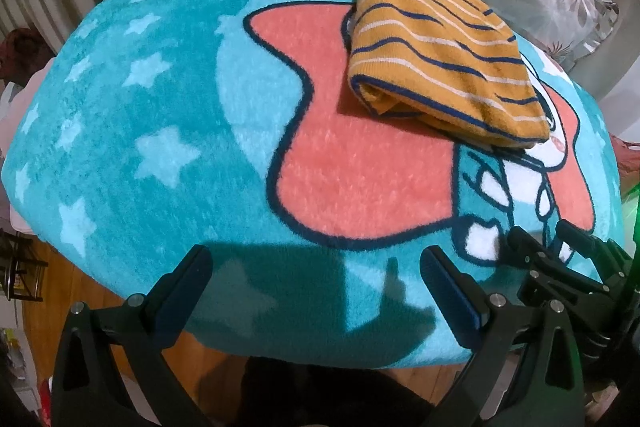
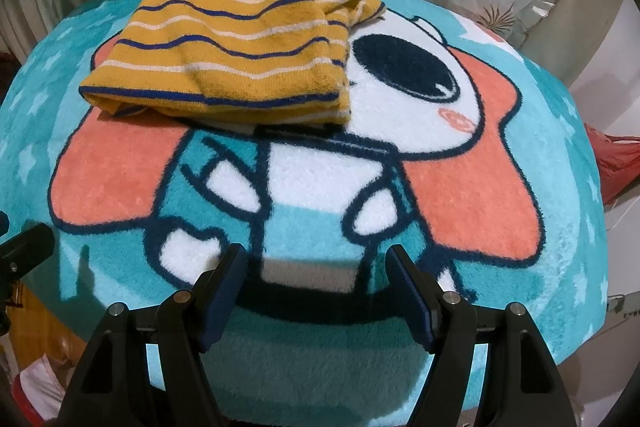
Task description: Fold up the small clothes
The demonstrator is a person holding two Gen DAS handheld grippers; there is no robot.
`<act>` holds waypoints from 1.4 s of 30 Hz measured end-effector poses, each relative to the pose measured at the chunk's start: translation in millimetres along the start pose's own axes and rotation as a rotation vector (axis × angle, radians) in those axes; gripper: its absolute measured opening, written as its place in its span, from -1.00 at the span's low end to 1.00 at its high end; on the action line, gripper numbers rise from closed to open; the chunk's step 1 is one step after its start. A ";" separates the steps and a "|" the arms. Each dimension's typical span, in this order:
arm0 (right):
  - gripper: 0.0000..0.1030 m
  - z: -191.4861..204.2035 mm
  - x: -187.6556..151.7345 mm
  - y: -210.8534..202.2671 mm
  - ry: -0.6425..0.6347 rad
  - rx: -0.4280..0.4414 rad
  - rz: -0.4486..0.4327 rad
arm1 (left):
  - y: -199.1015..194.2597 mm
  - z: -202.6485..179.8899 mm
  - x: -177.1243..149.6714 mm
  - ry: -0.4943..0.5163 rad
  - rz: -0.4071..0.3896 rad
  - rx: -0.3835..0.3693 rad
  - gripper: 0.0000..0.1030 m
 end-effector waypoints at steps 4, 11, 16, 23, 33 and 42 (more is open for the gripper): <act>0.48 0.8 -0.1 -0.2 0.000 -0.003 0.001 | 1.6 0.7 -0.9 -0.004 0.008 0.002 1.00; 0.48 3.1 -0.8 -0.5 -0.002 -0.004 0.005 | 3.1 1.0 -1.4 -0.004 0.013 0.002 1.00; 0.49 3.1 -0.1 1.0 -0.005 -0.003 0.009 | 4.9 1.2 -2.1 -0.002 0.021 0.001 1.00; 0.49 1.3 0.1 1.7 -0.001 -0.003 0.008 | 6.1 0.3 -3.3 -0.004 0.026 0.002 1.00; 0.50 0.7 1.4 2.7 -0.007 -0.001 0.007 | 9.4 1.1 -4.3 -0.019 0.033 0.008 1.00; 0.50 1.3 0.6 2.3 -0.004 -0.002 0.008 | 8.9 0.5 -4.6 -0.020 0.033 0.007 1.00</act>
Point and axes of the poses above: each gripper's, at about its wrist camera, not at the fingertips, and y roughly the way its jaws point, z to its left, x to its top, the point moved 2 cm from there along y, roughly the way its jaws point, and after that the axes turned 9 degrees about -x, right-handed, at the moved point
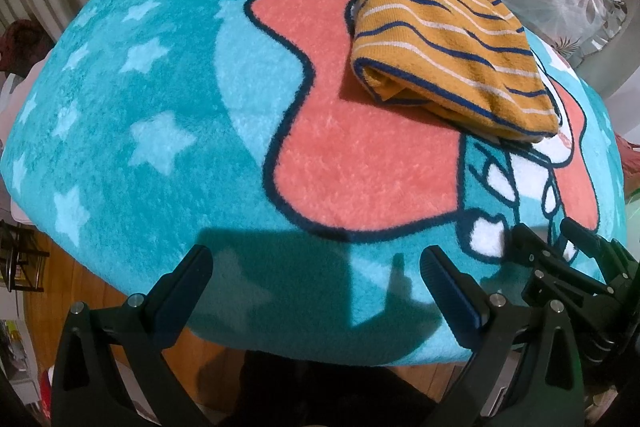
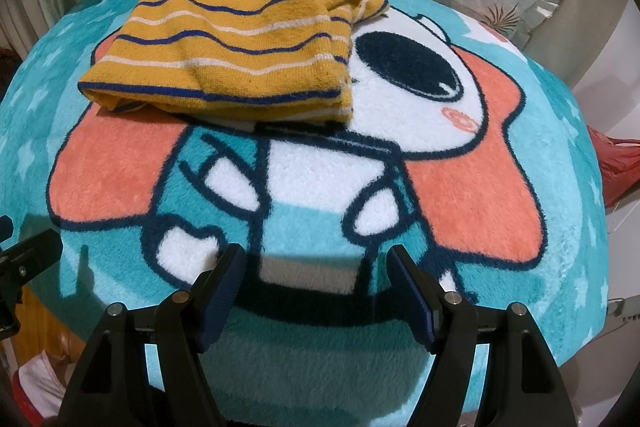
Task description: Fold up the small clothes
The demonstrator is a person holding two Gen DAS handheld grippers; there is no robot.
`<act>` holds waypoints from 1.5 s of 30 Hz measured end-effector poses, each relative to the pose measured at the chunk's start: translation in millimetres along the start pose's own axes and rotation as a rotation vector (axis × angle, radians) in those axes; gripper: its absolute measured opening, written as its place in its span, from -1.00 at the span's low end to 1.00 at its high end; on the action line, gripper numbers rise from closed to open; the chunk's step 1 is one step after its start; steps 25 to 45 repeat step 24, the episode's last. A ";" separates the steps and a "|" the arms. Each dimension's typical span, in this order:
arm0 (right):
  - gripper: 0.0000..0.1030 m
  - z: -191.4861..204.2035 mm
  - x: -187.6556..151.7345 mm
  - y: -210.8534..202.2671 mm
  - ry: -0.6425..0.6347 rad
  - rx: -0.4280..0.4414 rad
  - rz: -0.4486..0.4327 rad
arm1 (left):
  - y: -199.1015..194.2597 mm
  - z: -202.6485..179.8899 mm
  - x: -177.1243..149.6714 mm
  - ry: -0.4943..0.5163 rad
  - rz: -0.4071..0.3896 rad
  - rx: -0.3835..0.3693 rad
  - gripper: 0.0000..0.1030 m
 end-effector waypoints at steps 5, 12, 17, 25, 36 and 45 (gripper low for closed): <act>0.50 -0.4 -0.5 1.3 0.002 0.001 0.000 | -0.4 -1.0 -0.5 0.003 0.001 0.000 1.00; 0.50 -1.9 -0.8 2.3 0.003 0.002 0.001 | -0.2 -1.8 -0.8 -0.001 0.004 0.002 1.00; 0.50 -2.7 -0.8 2.9 0.002 0.004 -0.001 | 0.5 -3.2 -0.2 -0.001 0.006 -0.004 1.00; 0.51 -5.4 0.9 3.3 0.006 0.009 -0.003 | -1.8 -7.1 -0.2 0.006 -0.005 0.010 1.00; 0.51 -5.4 0.9 3.3 0.006 0.009 -0.003 | -1.8 -7.1 -0.2 0.006 -0.005 0.010 1.00; 0.51 -5.4 0.9 3.3 0.006 0.009 -0.003 | -1.8 -7.1 -0.2 0.006 -0.005 0.010 1.00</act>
Point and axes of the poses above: each gripper's, at about its wrist camera, not at the fingertips, and y roughly the way its jaws point, z to its left, x to its top, the point moved 2 cm from there along y, roughly the way its jaws point, and after that the axes turned 9 degrees about -x, right-handed, at the moved point
